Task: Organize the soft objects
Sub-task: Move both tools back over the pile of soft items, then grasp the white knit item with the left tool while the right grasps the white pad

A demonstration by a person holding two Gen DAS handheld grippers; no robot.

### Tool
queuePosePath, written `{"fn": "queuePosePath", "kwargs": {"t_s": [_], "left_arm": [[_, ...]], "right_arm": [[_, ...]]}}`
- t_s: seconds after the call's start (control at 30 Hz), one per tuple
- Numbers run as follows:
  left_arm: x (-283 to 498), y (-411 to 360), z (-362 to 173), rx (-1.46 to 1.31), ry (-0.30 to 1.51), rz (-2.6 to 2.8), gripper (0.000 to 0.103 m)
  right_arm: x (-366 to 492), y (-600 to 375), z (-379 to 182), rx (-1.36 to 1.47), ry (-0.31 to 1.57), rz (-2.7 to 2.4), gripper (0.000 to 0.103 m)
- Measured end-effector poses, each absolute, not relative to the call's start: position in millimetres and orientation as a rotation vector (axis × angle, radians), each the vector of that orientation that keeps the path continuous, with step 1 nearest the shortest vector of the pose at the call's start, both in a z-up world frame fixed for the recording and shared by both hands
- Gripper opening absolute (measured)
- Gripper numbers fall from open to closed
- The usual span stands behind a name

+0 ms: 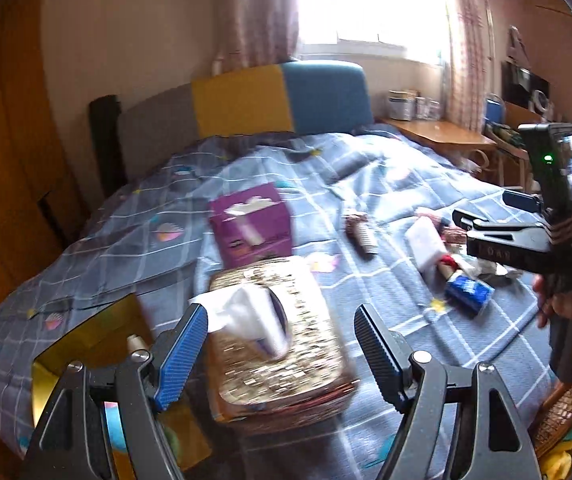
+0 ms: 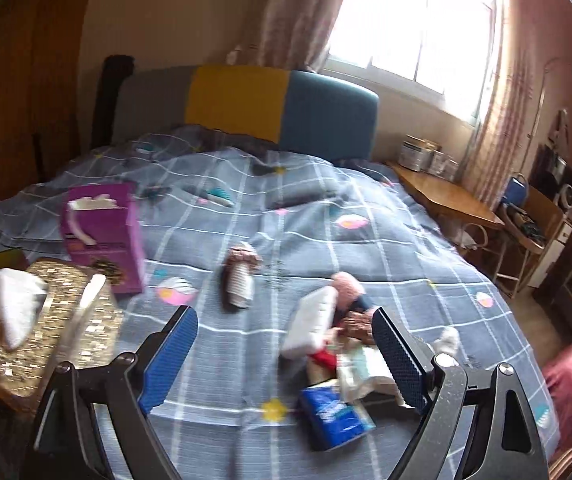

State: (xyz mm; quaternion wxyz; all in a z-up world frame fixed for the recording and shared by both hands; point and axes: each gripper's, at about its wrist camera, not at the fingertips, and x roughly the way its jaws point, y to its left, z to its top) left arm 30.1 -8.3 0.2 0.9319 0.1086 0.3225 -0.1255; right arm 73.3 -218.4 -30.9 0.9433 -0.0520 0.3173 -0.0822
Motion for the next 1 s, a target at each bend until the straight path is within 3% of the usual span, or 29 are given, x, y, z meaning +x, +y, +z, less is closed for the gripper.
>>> {"fn": "queuePosePath", "kwargs": {"t_s": [0.2,0.37,0.7,1.0], "left_arm": [[50,-44,-4,0.195,0.716,-0.350,0.077],[78,-75,-20,0.184,0.805,-0.400,0.074],[170,-123,-52,0.097,0.994,-0.365,0.065],[254,-167,-91,0.136,1.044,-0.288,0.060]], "right_arm": [[81,-308,-53,-0.019,0.679,-0.345,0.090],[77,-372,-68,0.238,0.724,-0.455,0.090],[72,-381,-71,0.348,0.729,-0.415,0.090],[74,-385,-75,0.412,0.745,-0.351,0.091]]}}
